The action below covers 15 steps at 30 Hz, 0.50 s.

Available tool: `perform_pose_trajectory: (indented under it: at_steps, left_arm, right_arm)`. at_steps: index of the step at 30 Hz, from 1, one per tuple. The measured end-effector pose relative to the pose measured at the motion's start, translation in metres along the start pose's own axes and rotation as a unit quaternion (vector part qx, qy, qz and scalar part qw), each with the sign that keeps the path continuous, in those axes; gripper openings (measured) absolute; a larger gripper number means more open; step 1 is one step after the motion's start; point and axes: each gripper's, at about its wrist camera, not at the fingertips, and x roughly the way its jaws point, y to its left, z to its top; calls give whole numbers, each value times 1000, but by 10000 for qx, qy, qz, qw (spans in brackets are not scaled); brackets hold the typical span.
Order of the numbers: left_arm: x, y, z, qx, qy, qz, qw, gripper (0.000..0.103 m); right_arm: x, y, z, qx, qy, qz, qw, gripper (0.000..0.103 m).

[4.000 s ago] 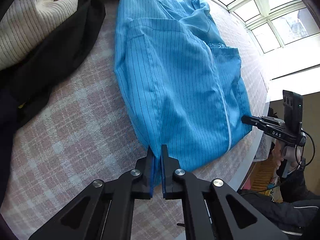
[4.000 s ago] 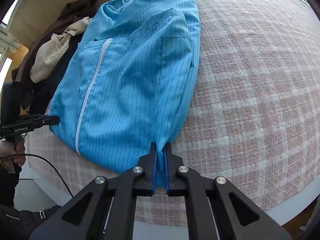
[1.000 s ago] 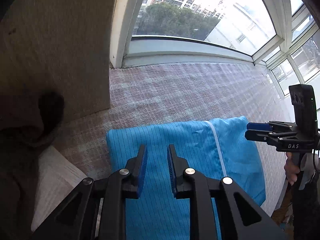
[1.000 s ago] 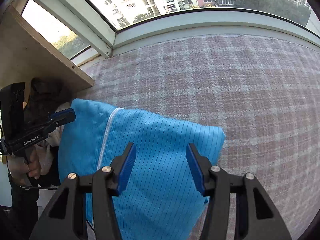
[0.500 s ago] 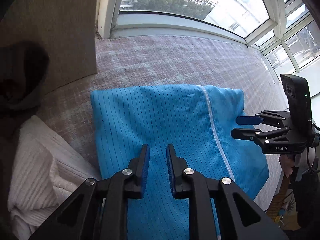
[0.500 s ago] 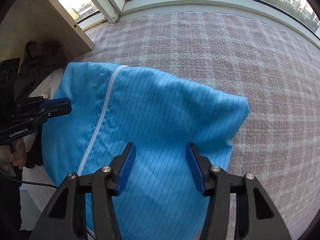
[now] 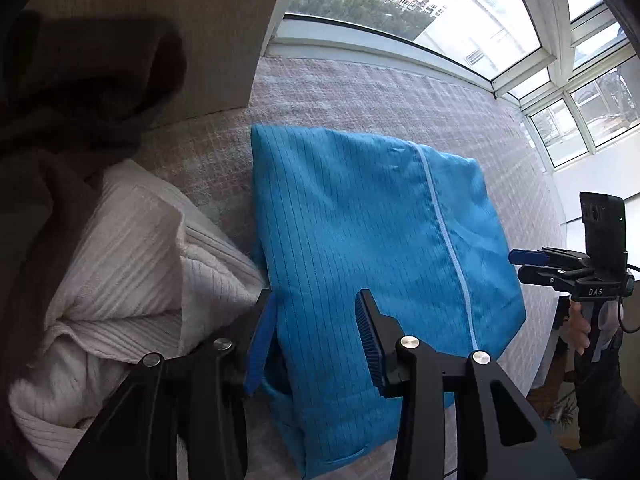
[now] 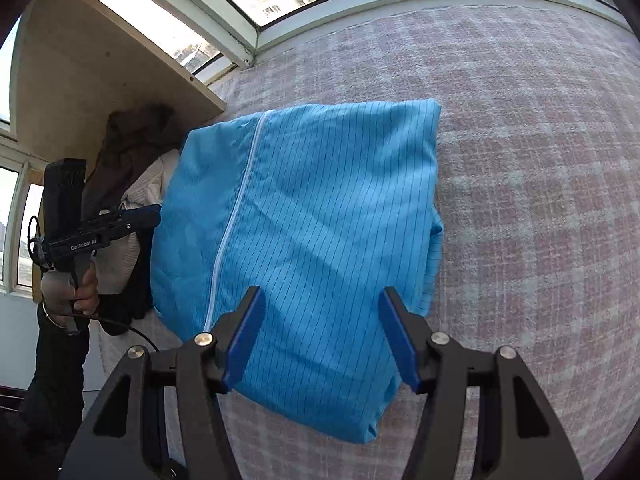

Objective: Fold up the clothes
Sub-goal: 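Lay the folded coat down and open both grippers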

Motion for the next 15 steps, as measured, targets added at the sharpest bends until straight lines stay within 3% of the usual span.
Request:
perform_pose_trajectory:
  at_steps: [3,6,8,10,11,13,15]
  left_arm:
    - [-4,6,-9,-167,-55,1,9998,39]
    - [-37,8,-29,-60,-392,161,9991,39]
    - [-52,9,-44,120,-513,491,9974,39]
    - [-57,6,-59,600,-592,936,9920,35]
    - [-55,3,-65,898,-602,963,9895,34]
    - [-49,-2,-75,1456,-522,975,9831,24]
    - [-41,-4,-83,1858,-438,888,9776,23]
  right_arm:
    - [29,9,-2,-246,254,-510,9981,58]
    - [32,16,-5,-358,238,-687,9967,58]
    - [27,20,-7,-405,157,-738,9963,58]
    - [20,26,-8,-348,61,-778,9963,58]
    - [15,31,-8,-296,3,-760,9967,58]
    - [9,54,-9,-315,6,-145,9994,58]
    - [10,96,-9,-588,153,265,9978,58]
